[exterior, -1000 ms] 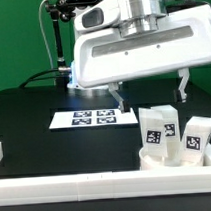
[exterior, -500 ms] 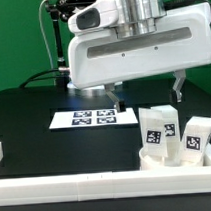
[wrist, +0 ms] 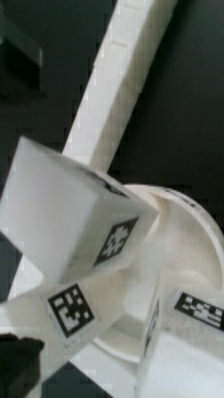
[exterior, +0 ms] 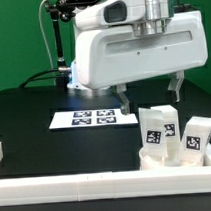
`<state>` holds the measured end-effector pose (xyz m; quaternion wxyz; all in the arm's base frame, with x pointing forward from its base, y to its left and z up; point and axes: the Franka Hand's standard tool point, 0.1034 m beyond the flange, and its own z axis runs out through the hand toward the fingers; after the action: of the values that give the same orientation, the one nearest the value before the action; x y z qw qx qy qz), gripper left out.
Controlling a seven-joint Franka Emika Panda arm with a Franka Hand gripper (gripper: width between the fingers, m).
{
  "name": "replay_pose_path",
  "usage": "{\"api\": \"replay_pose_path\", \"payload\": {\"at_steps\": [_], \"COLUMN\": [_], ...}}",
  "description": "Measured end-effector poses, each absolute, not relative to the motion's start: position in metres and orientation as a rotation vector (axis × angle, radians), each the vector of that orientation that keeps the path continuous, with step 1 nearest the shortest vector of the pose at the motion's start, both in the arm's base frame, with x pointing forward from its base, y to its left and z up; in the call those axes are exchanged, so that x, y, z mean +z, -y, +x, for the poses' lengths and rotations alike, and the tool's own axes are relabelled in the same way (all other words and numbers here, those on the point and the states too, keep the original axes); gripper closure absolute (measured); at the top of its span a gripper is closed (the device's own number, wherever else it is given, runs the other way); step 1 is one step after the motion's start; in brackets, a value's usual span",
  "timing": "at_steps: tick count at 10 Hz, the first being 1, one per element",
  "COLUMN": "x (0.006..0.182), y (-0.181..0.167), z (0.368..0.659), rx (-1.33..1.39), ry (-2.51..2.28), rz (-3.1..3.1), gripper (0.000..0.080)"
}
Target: Assemble stool
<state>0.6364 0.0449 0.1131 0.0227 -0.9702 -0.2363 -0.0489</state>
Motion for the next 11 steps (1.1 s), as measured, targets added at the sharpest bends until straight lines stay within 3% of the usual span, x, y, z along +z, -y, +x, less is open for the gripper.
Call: {"api": "replay_pose_path", "payload": {"at_steps": [4, 7, 11], "x": [0.112, 0.106, 0.102], "y": [-0.041, -0.045, -0.041], "z": [0.636, 0.640, 0.640], "rx": [-0.155, -0.145, -0.118], "ry": [1.102, 1.639, 1.924], "rz": [-2.907, -2.681, -2.516], "gripper": [0.0151, 0.0151, 0.0151]}}
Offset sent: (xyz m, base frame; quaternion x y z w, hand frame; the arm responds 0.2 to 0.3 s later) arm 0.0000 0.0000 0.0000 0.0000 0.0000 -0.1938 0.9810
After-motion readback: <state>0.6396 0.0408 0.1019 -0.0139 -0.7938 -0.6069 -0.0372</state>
